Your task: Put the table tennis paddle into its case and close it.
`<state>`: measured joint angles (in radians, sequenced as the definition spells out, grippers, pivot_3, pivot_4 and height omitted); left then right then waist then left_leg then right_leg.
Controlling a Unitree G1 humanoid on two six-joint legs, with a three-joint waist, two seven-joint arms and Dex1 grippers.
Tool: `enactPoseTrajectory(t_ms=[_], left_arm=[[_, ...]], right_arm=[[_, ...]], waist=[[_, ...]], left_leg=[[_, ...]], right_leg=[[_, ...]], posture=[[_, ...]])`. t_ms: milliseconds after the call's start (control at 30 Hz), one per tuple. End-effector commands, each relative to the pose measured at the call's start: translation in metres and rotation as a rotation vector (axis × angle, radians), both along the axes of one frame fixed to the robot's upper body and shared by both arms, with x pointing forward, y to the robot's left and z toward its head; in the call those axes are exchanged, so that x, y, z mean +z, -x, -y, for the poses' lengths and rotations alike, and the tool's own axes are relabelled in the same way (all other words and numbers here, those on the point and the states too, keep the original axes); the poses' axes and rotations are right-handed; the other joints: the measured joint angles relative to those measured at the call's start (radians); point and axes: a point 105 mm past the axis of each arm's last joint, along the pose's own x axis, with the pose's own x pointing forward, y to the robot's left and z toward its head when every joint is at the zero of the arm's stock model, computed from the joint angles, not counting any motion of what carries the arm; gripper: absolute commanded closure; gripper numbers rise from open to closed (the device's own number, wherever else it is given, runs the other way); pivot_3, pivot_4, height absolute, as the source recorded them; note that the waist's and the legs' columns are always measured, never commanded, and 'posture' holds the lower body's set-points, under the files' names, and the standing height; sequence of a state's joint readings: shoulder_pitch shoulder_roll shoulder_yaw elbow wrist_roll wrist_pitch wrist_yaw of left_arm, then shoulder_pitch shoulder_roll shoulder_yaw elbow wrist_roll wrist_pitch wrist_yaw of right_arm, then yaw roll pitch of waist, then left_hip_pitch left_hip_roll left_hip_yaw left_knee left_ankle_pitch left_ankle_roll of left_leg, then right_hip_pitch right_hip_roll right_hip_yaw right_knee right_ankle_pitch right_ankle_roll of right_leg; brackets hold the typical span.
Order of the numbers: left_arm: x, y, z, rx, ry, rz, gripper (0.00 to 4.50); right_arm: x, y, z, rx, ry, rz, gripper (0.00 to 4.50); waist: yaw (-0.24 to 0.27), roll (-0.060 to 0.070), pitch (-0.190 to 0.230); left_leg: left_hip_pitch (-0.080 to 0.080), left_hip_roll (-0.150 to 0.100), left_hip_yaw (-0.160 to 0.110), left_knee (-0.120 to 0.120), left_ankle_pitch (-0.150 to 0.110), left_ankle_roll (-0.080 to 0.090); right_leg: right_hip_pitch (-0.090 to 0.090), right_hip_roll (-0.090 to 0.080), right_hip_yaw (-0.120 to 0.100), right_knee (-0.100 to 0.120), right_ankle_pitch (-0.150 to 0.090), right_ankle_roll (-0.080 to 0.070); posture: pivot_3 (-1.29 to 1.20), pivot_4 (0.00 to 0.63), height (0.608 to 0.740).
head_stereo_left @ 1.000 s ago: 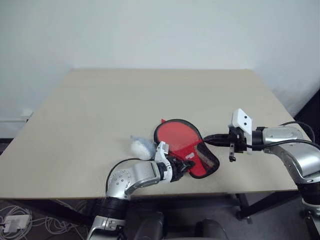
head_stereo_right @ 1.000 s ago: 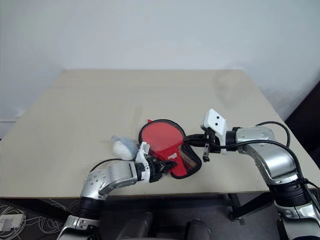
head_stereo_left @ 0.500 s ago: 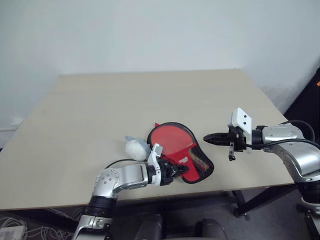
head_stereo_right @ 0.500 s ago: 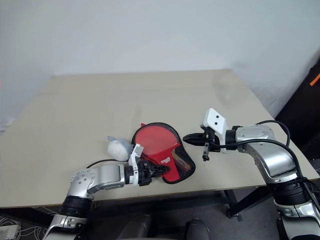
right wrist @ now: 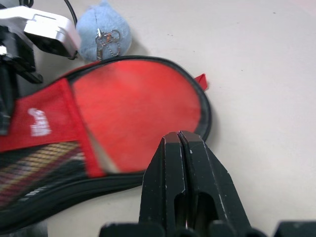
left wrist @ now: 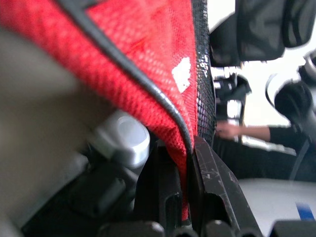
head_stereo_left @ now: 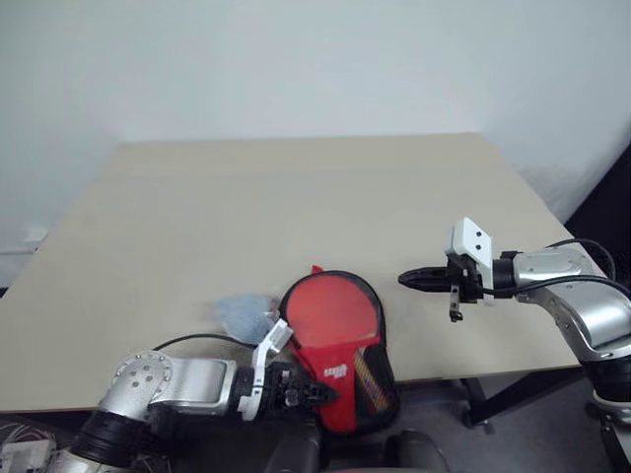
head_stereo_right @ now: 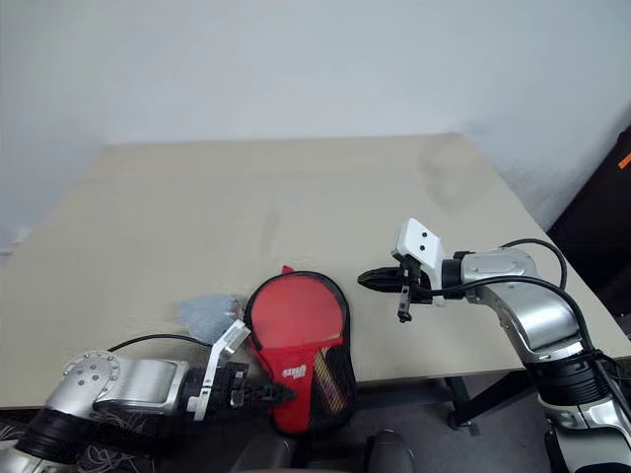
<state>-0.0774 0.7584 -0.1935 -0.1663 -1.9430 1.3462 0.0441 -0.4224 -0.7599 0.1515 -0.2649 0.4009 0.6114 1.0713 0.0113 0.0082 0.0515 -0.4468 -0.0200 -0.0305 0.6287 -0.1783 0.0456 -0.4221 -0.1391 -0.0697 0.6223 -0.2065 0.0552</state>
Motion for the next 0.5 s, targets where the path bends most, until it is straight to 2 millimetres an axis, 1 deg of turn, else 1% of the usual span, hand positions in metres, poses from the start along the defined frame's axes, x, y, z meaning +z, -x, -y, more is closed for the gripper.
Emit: enactPoseTrajectory(t_ms=[33, 167, 267, 400, 500], left_arm=[[0.014, 0.015, 0.004, -0.106, 0.063, -0.006, 4.48], [0.012, 0.01, 0.001, -0.106, 0.039, -0.015, 4.48], [0.006, 0.002, 0.0, -0.091, 0.002, -0.018, 4.48], [-0.001, -0.01, -0.002, -0.07, -0.044, 0.036, 4.48], [-0.007, -0.012, -0.004, -0.056, -0.065, 0.038, 4.48]], right_arm=[[0.009, 0.004, -0.007, 0.037, -0.017, 0.034, 4.5], [0.007, 0.005, -0.008, 0.04, -0.017, 0.027, 4.5], [0.007, 0.006, -0.008, 0.042, -0.017, 0.024, 4.5], [0.007, 0.005, -0.008, 0.042, -0.017, 0.025, 4.5], [0.008, 0.005, -0.008, 0.043, -0.017, 0.027, 4.5]], waist=[[0.0, 0.0, 0.0], [0.002, 0.0, 0.001], [0.001, 0.0, 0.001], [0.001, 0.0, 0.001], [0.002, 0.0, 0.001]], left_leg=[[0.0, 0.0, 0.0, 0.0, 0.0, 0.0], [0.0, 0.0, 0.001, 0.0, 0.0, 0.0], [0.0, 0.0, 0.001, 0.0, 0.0, 0.0], [0.0, 0.0, 0.002, 0.0, 0.0, 0.0], [0.0, 0.0, 0.003, 0.0, 0.0, 0.0]], right_leg=[[0.0, 0.0, 0.0, 0.0, 0.0, 0.0], [-0.001, 0.0, 0.001, 0.0, 0.0, 0.0], [-0.001, 0.0, 0.001, 0.0, 0.0, 0.0], [-0.001, 0.0, 0.001, 0.0, 0.0, 0.0], [-0.001, 0.0, 0.002, 0.0, 0.0, 0.0]], posture=[[0.0, 0.0, 0.707], [0.0, 0.0, 0.707], [0.0, 0.0, 0.707], [0.0, 0.0, 0.707], [0.0, 0.0, 0.707]])
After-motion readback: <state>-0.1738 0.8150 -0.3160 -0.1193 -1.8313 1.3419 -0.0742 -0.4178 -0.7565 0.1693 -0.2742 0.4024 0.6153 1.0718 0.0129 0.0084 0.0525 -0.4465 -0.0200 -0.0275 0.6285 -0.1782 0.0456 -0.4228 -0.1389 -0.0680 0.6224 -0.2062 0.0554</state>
